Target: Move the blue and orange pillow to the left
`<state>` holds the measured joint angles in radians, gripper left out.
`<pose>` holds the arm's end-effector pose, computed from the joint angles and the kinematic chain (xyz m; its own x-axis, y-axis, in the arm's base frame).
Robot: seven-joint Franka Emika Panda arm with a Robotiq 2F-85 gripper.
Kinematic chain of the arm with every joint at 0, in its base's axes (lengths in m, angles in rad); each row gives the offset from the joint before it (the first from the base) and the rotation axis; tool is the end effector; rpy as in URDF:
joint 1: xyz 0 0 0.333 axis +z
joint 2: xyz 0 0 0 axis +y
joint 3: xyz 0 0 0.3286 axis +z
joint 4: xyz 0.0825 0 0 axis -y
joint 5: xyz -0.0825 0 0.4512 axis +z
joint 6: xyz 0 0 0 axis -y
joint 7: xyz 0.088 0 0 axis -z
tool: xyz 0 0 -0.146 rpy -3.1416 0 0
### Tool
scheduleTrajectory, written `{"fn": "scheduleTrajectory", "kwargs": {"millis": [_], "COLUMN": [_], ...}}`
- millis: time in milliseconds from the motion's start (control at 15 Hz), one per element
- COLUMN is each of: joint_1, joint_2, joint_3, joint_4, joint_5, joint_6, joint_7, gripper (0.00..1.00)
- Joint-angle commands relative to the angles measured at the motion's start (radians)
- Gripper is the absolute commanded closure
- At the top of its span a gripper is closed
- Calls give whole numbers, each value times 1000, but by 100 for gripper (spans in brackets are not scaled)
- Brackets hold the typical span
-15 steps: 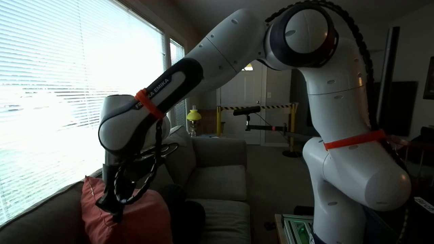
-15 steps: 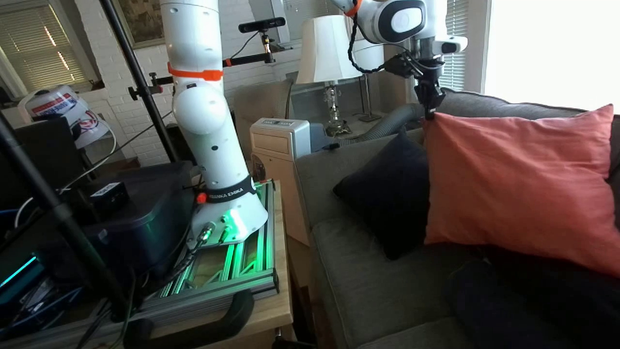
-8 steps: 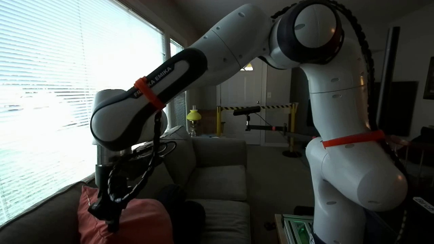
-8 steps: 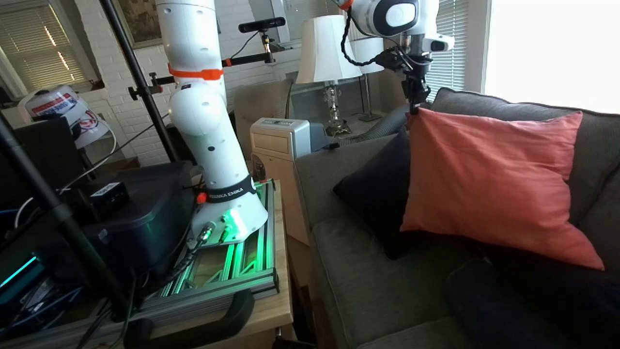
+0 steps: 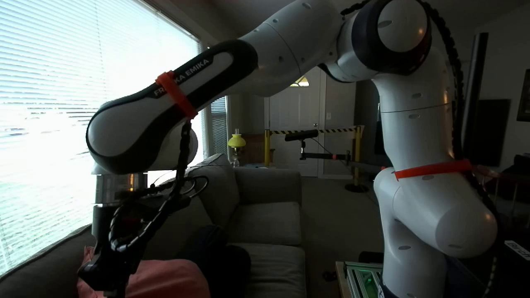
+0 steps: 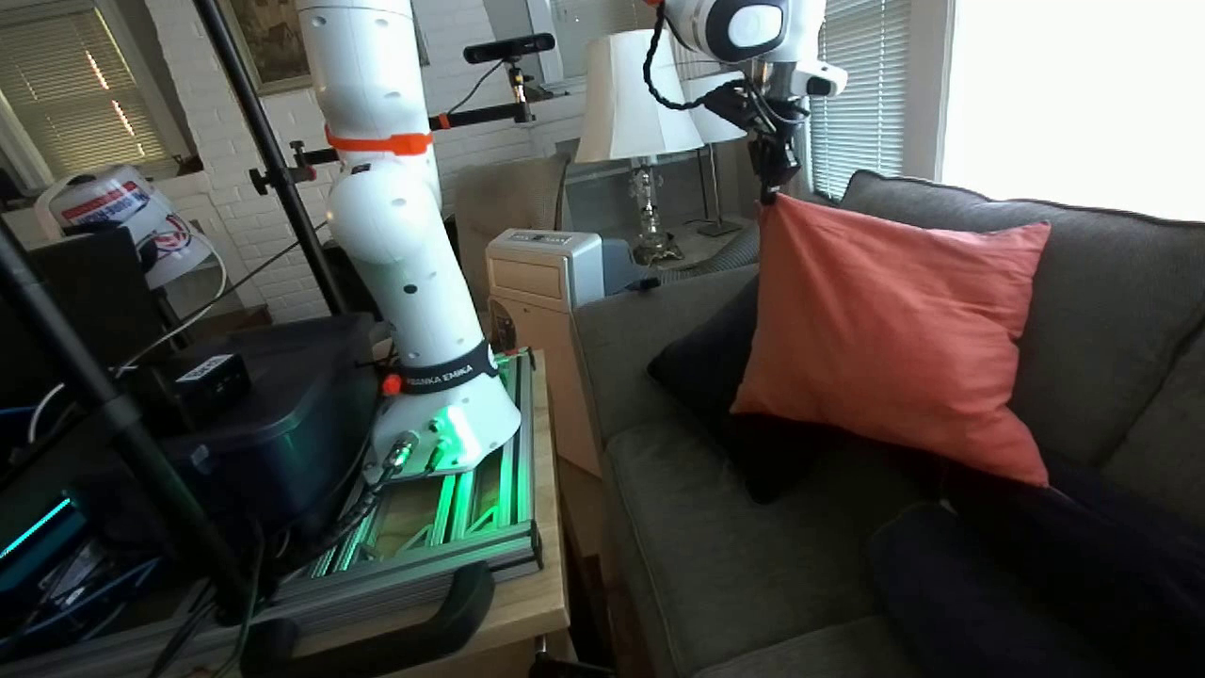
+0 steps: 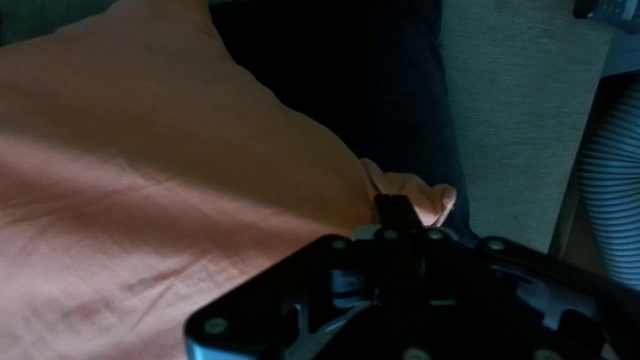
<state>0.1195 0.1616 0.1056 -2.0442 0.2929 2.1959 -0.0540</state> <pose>0.6145 0.1602 0.2991 0.9941 0.1065 -0.0185 0.0985 -0.9632 -0.2502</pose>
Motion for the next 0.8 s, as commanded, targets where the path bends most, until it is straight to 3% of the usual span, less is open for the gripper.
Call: {"fn": "scheduleTrajectory", "kwargs": {"millis": [0,533,733], "joint_1": [-6,4,14], "joint_2": [-27,-54,-62], "joint_3": [40,85,95], "joint_4": [9,65,77], "joint_5": [87,185,223], "joint_6": [-55,-175,-171], "joint_7": [-61,-124,-135], "gripper": [100,100,100]}}
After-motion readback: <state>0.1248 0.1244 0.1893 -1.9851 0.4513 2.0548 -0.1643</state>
